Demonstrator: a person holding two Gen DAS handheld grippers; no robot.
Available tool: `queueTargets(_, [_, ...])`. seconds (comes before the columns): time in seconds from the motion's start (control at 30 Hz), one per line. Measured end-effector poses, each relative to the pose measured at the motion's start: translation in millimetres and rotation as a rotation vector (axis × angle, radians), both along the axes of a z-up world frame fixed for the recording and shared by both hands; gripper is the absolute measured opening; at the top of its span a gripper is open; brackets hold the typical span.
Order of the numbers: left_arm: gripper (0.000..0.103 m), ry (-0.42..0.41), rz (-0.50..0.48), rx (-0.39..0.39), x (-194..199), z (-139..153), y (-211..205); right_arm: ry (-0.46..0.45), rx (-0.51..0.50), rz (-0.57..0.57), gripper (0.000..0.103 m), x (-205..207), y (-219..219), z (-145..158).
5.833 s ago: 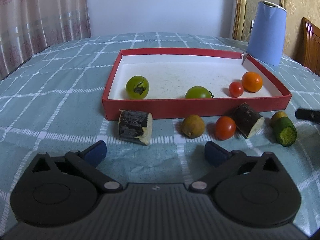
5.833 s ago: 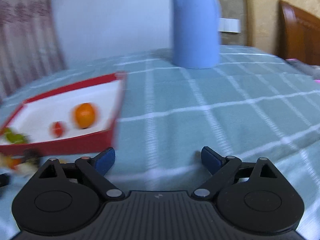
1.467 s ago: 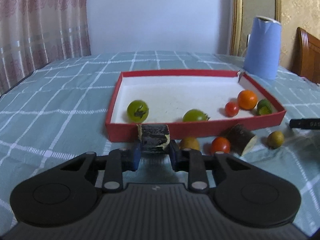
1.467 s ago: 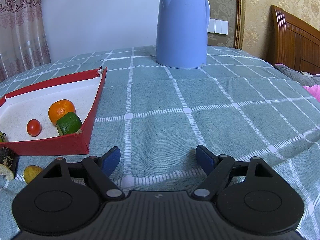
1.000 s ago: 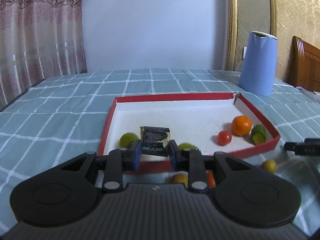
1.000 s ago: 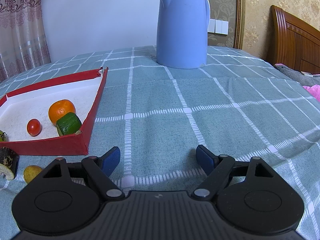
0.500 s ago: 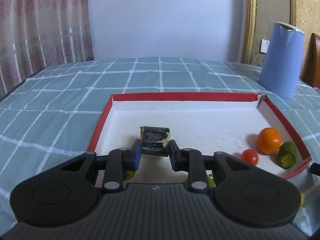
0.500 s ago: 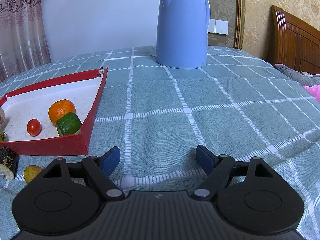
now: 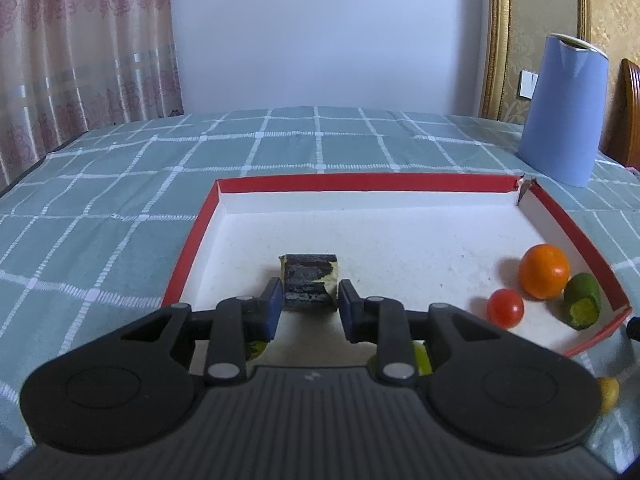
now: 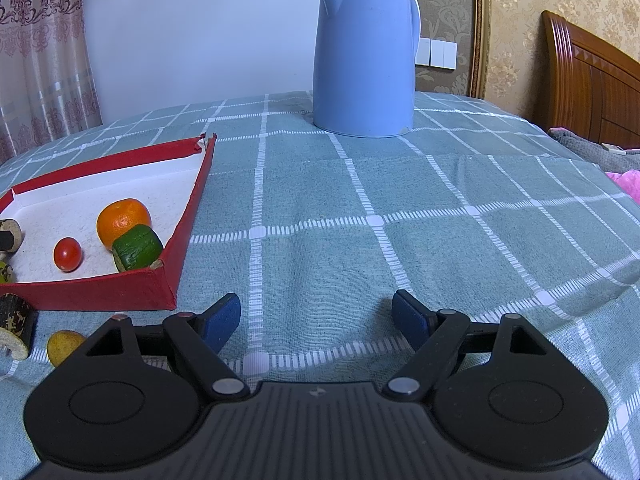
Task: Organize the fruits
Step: 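Carry the eggplant slice into the tray and open the left tool, then move the right tool to the small yellow pear beside the tray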
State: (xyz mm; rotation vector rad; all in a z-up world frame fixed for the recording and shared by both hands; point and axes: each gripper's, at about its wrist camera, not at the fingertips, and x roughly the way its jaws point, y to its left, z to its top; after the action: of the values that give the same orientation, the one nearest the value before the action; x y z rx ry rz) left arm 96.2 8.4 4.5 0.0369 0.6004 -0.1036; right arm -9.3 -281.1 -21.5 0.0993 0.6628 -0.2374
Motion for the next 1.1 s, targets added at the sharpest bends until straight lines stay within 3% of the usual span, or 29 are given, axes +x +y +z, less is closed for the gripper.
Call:
queueTargets(0.07, [0.04, 0.001, -0.004, -0.015, -5, 2, 3, 0.0, 0.0, 0.0, 0.083, 0, 0, 0])
queueTargets(0.13, [0.045, -0.001, 0.003, -0.023, -13, 3, 6, 0.0, 0.0, 0.0, 0.083, 0, 0, 0])
queueTargets(0.43, [0.056, -0.034, 0.022, -0.05, -71, 15, 35, 0.0, 0.0, 0.002, 0.083, 0, 0, 0])
queueTargets(0.7, [0.057, 0.028, 0.027, -0.049, -95, 0, 50, -0.015, 0.006, 0.002, 0.084, -2, 1, 0])
queueTargets(0.9, [0.059, 0.05, 0.038, -0.023, -91, -13, 47, -0.084, 0.087, 0.133, 0.084, -22, 12, 6])
queueTargets(1.0, [0.063, 0.044, 0.035, 0.006, -90, -15, 42, -0.112, 0.069, 0.198, 0.084, -35, 30, 11])
queueTargets(1.1, [0.075, 0.052, 0.048, 0.012, -85, -17, 43, -0.136, 0.083, 0.265, 0.084, -45, 47, 18])
